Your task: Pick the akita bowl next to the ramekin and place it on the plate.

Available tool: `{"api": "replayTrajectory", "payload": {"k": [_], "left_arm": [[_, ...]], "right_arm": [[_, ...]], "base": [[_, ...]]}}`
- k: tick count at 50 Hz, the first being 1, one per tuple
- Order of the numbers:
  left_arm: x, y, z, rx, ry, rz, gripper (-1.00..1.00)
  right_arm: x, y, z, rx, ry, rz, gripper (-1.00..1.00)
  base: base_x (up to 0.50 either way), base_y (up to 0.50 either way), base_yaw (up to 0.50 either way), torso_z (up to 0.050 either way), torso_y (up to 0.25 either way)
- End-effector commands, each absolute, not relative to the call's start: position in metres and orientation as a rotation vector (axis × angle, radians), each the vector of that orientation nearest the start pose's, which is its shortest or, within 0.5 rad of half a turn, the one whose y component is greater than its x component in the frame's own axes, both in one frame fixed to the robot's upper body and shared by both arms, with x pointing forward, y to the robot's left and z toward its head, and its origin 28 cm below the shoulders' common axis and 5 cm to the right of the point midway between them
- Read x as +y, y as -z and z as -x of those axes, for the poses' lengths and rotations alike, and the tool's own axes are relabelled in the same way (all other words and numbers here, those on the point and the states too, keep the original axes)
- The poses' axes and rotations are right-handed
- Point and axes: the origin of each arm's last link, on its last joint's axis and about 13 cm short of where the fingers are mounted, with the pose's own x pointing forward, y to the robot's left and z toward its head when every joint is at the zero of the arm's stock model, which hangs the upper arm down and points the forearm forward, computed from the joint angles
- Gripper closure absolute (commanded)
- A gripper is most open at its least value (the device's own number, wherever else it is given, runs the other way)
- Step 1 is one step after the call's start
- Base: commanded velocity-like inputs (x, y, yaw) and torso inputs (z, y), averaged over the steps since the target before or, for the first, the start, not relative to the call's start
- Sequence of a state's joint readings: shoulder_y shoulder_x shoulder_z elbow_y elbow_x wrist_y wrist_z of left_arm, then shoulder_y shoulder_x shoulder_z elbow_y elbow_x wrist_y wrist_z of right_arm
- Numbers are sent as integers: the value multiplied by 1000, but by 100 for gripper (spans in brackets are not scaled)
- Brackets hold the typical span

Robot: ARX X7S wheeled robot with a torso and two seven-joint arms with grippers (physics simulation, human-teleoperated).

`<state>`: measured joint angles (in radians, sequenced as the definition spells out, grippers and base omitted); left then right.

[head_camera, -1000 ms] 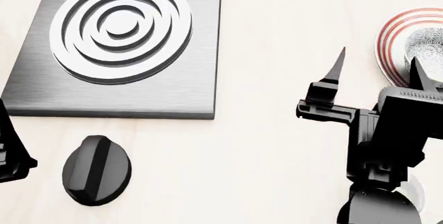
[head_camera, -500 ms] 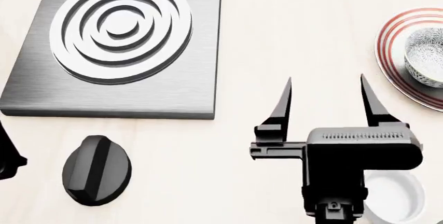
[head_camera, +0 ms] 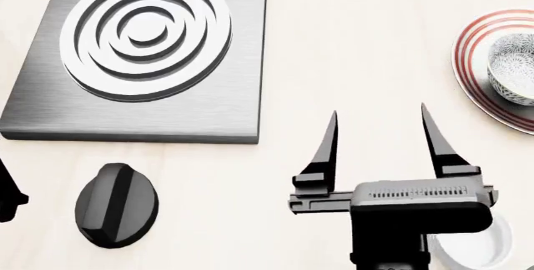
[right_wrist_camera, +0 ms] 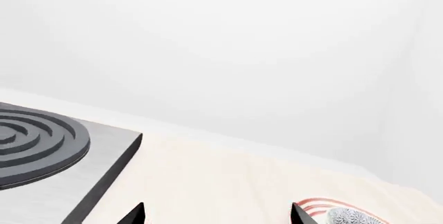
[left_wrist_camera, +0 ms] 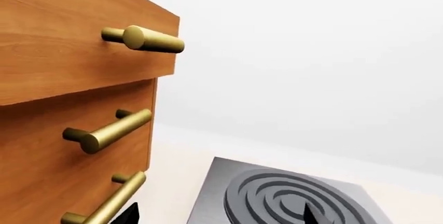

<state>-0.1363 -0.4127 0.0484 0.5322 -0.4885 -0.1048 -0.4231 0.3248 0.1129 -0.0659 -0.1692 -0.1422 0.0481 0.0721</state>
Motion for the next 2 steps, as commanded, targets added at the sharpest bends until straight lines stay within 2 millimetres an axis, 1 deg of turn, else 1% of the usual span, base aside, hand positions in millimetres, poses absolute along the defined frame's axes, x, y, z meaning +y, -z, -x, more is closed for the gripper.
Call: {"api": "replayTrajectory", "payload": {"k": [1,2], "left_arm": [[246,-153,-216,-512,-126,127,-100],[246,-153,-215,-512,-122,127,-100]], "right_arm": [[-110,-119,-278,-454,25,236,-100],[-110,-119,-278,-454,19,236,-100]], "base": [[0,0,0,0,0],[0,0,0,0,0]]}}
